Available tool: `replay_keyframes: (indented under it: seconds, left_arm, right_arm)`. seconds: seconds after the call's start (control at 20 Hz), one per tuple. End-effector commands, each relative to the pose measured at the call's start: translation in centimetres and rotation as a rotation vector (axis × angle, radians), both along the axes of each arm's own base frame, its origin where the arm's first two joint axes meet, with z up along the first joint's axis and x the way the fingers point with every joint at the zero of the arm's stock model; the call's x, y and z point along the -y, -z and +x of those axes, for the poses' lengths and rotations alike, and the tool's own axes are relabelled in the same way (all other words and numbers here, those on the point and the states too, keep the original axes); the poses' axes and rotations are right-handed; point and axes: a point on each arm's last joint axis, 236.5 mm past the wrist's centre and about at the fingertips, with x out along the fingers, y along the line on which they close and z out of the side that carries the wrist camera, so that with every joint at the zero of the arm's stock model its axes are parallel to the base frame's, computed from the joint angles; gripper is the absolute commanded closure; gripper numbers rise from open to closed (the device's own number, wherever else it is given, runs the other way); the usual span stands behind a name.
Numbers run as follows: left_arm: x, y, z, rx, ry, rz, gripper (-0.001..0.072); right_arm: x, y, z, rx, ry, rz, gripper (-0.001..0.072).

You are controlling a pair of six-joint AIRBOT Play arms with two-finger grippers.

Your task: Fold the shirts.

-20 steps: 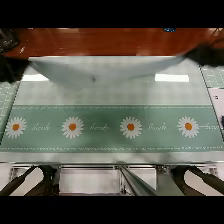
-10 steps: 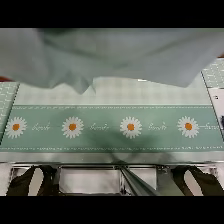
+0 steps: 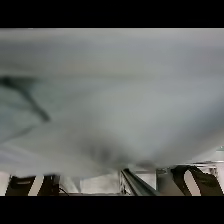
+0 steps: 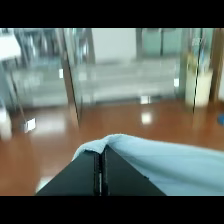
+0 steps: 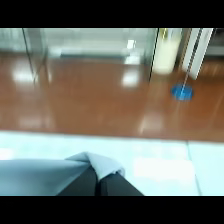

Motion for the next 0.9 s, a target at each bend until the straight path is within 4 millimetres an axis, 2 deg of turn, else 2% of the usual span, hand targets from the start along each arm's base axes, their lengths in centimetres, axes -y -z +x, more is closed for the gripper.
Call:
replay_keyframes:
  seconds: [0.0,0.1,0.25,0.35,0.55,0.7,0.75,0.85]
  left_arm:
    - [-1.6,7.6,5.1,-0.226,-0.042,-0.081,0.0688]
    - [-1.2,13.6,9.7,-0.378,-0.017,-0.148,0.0687]
    - [0.2,21.3,16.8,-0.532,0.043,-0.261,0.0687]
    - [0.3,26.0,21.6,-0.622,0.044,-0.320,0.0687]
    - [0.0,35.5,31.4,-0.761,0.020,-0.440,0.0687]
    - [1.3,42.9,36.5,-0.900,0.011,-0.601,0.0687]
    - [2.1,44.9,37.6,-0.944,0.021,-0.628,0.0687]
    - [3.4,47.5,38.9,-1.014,0.045,-0.655,0.0687]
  right_arm:
    - [0.7,7.1,3.2,-0.200,-0.010,0.045,0.0690]
    - [1.0,12.8,6.7,-0.320,-0.030,0.088,0.0690]
    - [1.7,21.0,12.7,-0.462,-0.051,0.159,0.0690]
    - [2.5,25.4,17.2,-0.534,-0.054,0.207,0.0690]
    - [3.0,32.8,27.1,-0.601,-0.079,0.347,0.0690]
    - [3.8,38.5,33.1,-0.679,-0.075,0.423,0.0690]
    - [3.9,40.1,34.5,-0.702,-0.075,0.451,0.0690]
    - [3.6,42.8,36.2,-0.752,-0.075,0.512,0.0690]
